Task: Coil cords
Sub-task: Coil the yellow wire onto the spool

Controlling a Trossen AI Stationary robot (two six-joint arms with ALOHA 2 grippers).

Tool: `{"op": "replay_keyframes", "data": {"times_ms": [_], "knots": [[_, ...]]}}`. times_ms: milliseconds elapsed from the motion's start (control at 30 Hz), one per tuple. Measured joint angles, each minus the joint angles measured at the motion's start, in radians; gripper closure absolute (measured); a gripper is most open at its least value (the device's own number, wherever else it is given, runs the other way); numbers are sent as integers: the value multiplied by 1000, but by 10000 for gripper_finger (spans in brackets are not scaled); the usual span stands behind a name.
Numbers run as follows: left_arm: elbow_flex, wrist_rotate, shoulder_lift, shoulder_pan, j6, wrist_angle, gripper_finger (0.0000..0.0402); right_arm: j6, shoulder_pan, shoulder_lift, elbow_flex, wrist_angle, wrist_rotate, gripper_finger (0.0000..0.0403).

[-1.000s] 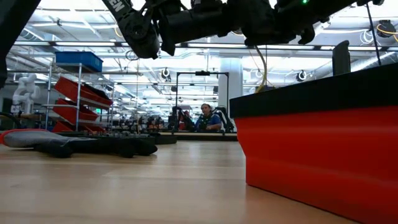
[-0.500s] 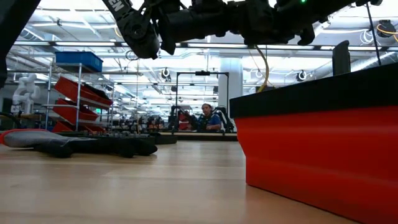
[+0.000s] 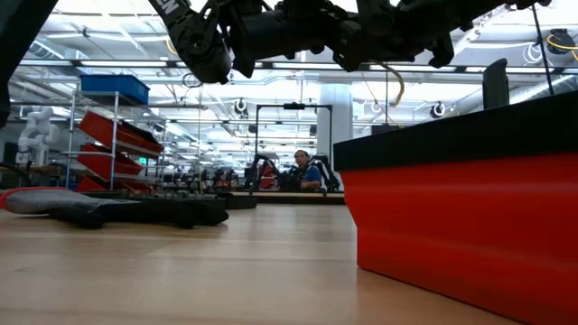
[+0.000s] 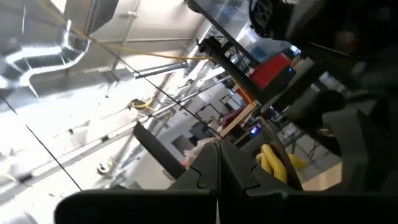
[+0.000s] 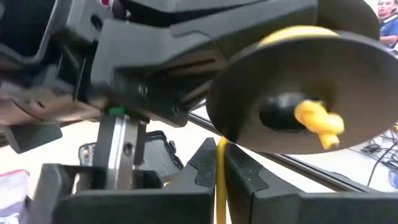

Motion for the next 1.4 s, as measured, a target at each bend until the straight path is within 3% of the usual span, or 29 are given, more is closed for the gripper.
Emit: {"op": "replay_keyframes", "data": {"times_ms": [400,633,833,1167,1400], "knots": [[-23,-45,-1,-6,350,-65,401,8,11,-1,0,40,-17,396],[-32,-71,-1,-6,453,-105,401,18,13,-3,0,52,-26,396],[-33,-80,-3,-6,457,-158,401,35,22,-27,0,-3,-50,396],[-33,-93,-8,-46,421,-277,401,257,11,-205,0,-442,-261,397],[-34,9,-49,-61,206,-429,401,235,1,-277,3,-629,-415,397]]}}
